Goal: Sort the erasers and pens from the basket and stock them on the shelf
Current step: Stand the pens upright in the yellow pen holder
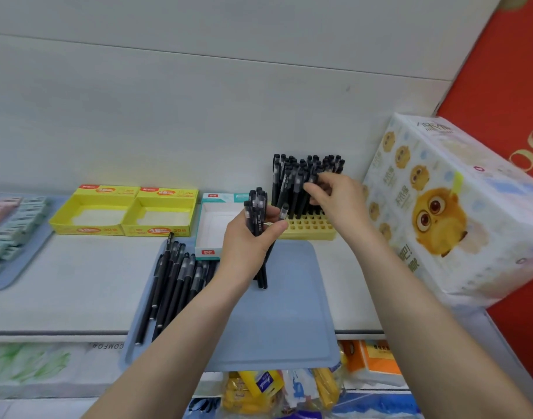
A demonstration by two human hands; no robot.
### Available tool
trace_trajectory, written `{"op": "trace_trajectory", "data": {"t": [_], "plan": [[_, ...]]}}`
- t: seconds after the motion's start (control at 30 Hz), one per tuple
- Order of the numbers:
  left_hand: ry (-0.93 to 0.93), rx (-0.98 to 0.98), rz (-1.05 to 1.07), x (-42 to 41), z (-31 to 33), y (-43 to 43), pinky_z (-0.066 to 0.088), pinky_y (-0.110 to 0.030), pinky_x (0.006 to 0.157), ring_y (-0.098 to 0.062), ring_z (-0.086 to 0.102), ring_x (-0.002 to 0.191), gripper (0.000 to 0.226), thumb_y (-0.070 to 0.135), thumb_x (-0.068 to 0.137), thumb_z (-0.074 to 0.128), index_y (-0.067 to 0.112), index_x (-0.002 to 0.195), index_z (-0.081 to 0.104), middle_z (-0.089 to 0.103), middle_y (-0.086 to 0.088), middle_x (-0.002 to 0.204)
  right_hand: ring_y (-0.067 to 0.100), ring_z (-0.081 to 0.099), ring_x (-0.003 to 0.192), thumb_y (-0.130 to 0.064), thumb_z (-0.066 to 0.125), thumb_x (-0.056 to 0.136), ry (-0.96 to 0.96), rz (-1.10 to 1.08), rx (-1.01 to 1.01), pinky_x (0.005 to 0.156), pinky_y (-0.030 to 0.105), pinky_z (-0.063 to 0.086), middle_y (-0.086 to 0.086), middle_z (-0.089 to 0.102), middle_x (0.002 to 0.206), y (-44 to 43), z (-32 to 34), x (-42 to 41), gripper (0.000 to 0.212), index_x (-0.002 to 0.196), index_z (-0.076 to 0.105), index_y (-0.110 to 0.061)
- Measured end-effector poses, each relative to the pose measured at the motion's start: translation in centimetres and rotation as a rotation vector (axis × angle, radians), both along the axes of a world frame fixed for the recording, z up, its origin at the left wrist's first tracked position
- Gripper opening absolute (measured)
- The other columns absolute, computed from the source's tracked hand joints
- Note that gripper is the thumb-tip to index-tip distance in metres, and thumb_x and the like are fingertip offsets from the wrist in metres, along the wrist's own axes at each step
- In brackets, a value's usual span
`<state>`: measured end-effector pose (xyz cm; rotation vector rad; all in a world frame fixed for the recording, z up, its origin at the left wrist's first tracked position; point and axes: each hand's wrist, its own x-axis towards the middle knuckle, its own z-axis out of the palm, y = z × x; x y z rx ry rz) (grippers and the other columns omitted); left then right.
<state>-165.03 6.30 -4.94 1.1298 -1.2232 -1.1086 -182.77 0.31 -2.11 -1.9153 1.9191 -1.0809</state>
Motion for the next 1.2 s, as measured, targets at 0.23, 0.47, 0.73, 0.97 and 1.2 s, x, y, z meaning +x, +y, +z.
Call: {"op": "trace_trajectory", "data": {"t": [0.23, 0.47, 0.73, 0.97, 1.2], "plan": [[-0.049, -0.019, -0.017, -0.9, 0.3, -0.8, 0.051, -0.017, 0.079, -0.003, 0.067, 0.088, 0.014, 0.019, 0.083, 0.074, 0.02, 0.095, 0.069, 0.072, 0.007, 0.091, 0.006, 0.06, 0.07, -0.031, 0.067, 0.09, -0.329, 0.353, 0.15, 0.062, 0.022, 0.049, -0.001, 0.071, 0.084, 4.9, 2.5, 2.2, 0.015, 0.091, 0.072, -0.017], [-0.071, -0.018, -0.032, -0.7, -0.5, -0.7, 0.045, -0.013, 0.073, 0.005, 0.058, 0.075, 0.018, 0.02, 0.095, 0.058, 0.025, 0.109, 0.069, 0.066, 0.013, 0.085, 0.006, 0.065, 0.065, -0.03, 0.06, 0.095, -0.124, -0.075, -0.19, 0.068, 0.029, 0.055, -0.009, 0.069, 0.074, 2.8, 2.6, -1.1, 0.011, 0.091, 0.069, -0.025], [-0.006, -0.012, -0.06, -0.4, -0.4, -0.7, 0.054, -0.024, 0.072, -0.012, 0.069, 0.077, 0.023, 0.019, 0.097, 0.055, 0.003, 0.113, 0.058, 0.074, -0.001, 0.081, 0.014, 0.066, 0.071, -0.031, 0.058, 0.094, 0.019, -0.039, -0.203, 0.073, 0.042, 0.055, -0.005, 0.067, 0.077, -0.7, 0.5, -1.3, 0.015, 0.09, 0.069, -0.021], [0.043, 0.019, -0.097, -0.4, -0.1, -0.5, 0.057, -0.024, 0.072, -0.017, 0.071, 0.077, 0.017, 0.011, 0.096, 0.057, -0.002, 0.103, 0.064, 0.074, -0.01, 0.085, 0.009, 0.062, 0.074, -0.038, 0.061, 0.091, -0.129, -0.091, -0.209, 0.072, 0.037, 0.055, -0.005, 0.063, 0.087, 0.4, 0.7, -0.4, 0.019, 0.104, 0.061, -0.025], [0.019, -0.017, -0.123, -1.7, 0.4, -0.7, 0.057, -0.03, 0.081, -0.017, 0.072, 0.083, 0.014, 0.014, 0.096, 0.057, 0.018, 0.096, 0.071, 0.075, -0.003, 0.085, 0.013, 0.06, 0.063, -0.021, 0.065, 0.093, -0.333, 0.393, 0.145, 0.06, 0.028, 0.05, 0.01, 0.069, 0.077, 4.4, 2.4, 1.2, 0.019, 0.083, 0.068, -0.004]]}}
